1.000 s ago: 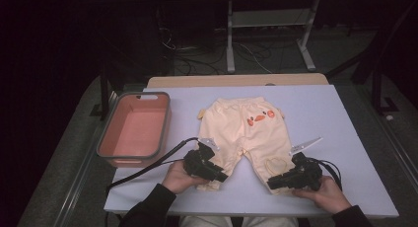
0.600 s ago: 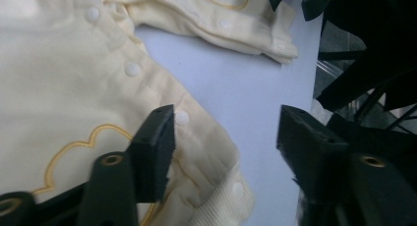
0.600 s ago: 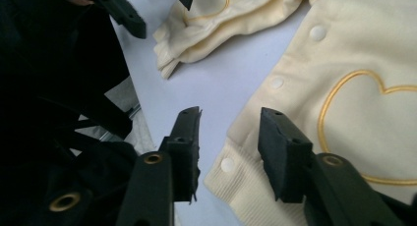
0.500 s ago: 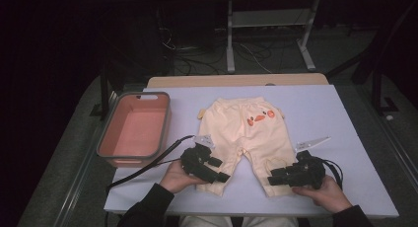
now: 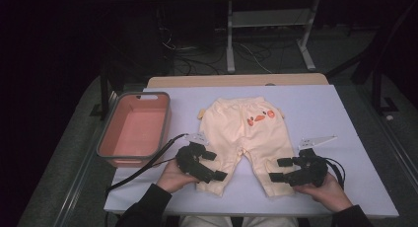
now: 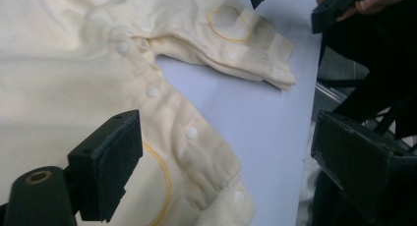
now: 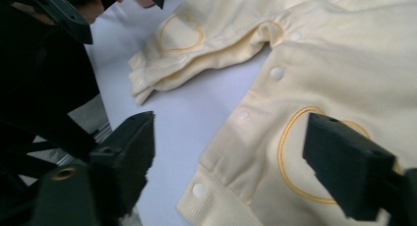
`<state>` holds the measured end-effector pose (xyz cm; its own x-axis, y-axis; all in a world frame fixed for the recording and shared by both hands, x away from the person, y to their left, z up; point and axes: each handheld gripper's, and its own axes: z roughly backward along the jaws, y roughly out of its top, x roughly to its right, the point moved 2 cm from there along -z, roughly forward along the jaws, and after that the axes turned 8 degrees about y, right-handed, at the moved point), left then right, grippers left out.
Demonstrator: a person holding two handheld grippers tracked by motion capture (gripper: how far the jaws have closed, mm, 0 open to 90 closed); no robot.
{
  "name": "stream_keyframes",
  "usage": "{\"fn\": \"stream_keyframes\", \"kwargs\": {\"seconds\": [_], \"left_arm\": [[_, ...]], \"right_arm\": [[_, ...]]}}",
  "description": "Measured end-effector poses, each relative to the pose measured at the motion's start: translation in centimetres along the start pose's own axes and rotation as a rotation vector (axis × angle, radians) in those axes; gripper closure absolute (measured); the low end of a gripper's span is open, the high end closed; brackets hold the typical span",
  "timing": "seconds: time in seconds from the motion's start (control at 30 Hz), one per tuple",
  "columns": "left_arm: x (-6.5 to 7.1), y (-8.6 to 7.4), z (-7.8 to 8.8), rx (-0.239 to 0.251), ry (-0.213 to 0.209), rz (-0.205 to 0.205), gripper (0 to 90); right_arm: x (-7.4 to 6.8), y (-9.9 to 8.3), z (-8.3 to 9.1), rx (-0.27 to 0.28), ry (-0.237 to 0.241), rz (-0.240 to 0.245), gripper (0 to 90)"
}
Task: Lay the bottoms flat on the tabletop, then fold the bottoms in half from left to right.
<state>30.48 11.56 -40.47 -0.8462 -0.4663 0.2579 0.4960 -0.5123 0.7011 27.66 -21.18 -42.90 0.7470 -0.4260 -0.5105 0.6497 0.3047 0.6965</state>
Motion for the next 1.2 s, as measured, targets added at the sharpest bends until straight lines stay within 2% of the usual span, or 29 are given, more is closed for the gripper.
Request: {"fn": "stream_keyframes", "kwargs": {"seconds": [0.1, 0.13, 0.17, 0.27, 0.37, 0.47, 0.6, 0.9, 1.0, 1.1, 1.2], "left_arm": [[-0.3, -0.1, 0.7, 0.024, 0.023, 0.007, 8.4], [-0.4, -0.1, 0.8, 0.036, 0.027, 0.014, 6.9], [-0.5, -0.2, 1.0, 0.044, 0.029, 0.018, 6.0], [-0.7, -0.3, 1.4, 0.057, 0.044, 0.036, 0.9], [-0.9, -0.6, 1.8, 0.074, 0.073, 0.053, 0.0], [-1.0, -0.8, 2.1, 0.076, 0.102, 0.042, 0.0], [-0.9, -1.3, 2.4, 0.088, 0.114, 0.038, 0.0], [-1.0, -2.5, 3.6, 0.118, 0.181, 0.042, 0.0], [-1.1, -3.0, 3.8, 0.113, 0.203, 0.036, 0.0], [-1.1, -3.4, 4.0, 0.112, 0.215, 0.037, 0.0], [-1.3, -4.0, 4.0, 0.119, 0.223, 0.058, 0.0]], "right_arm": [[0.0, 0.2, 0.1, 0.004, -0.007, 0.006, 8.2], [-0.1, 0.3, 0.1, 0.007, -0.013, 0.008, 1.4], [-0.1, 0.3, 0.1, 0.005, -0.021, 0.009, 0.0], [-0.2, 0.5, 0.2, 0.016, -0.036, 0.018, 0.0], [-0.2, 0.7, 0.1, 0.017, -0.046, 0.019, 0.0], [-0.2, 0.7, 0.0, 0.01, -0.05, 0.028, 0.0], [-0.3, 0.8, -0.2, 0.007, -0.05, 0.041, 0.0], [-0.5, 2.3, -0.7, 0.011, -0.076, 0.087, 0.0], [-0.6, 2.8, -1.0, 0.002, -0.079, 0.105, 0.0], [-0.8, 3.3, -1.2, -0.002, -0.088, 0.13, 0.0], [-0.9, 4.0, -1.4, 0.002, -0.093, 0.146, 0.0]]}}
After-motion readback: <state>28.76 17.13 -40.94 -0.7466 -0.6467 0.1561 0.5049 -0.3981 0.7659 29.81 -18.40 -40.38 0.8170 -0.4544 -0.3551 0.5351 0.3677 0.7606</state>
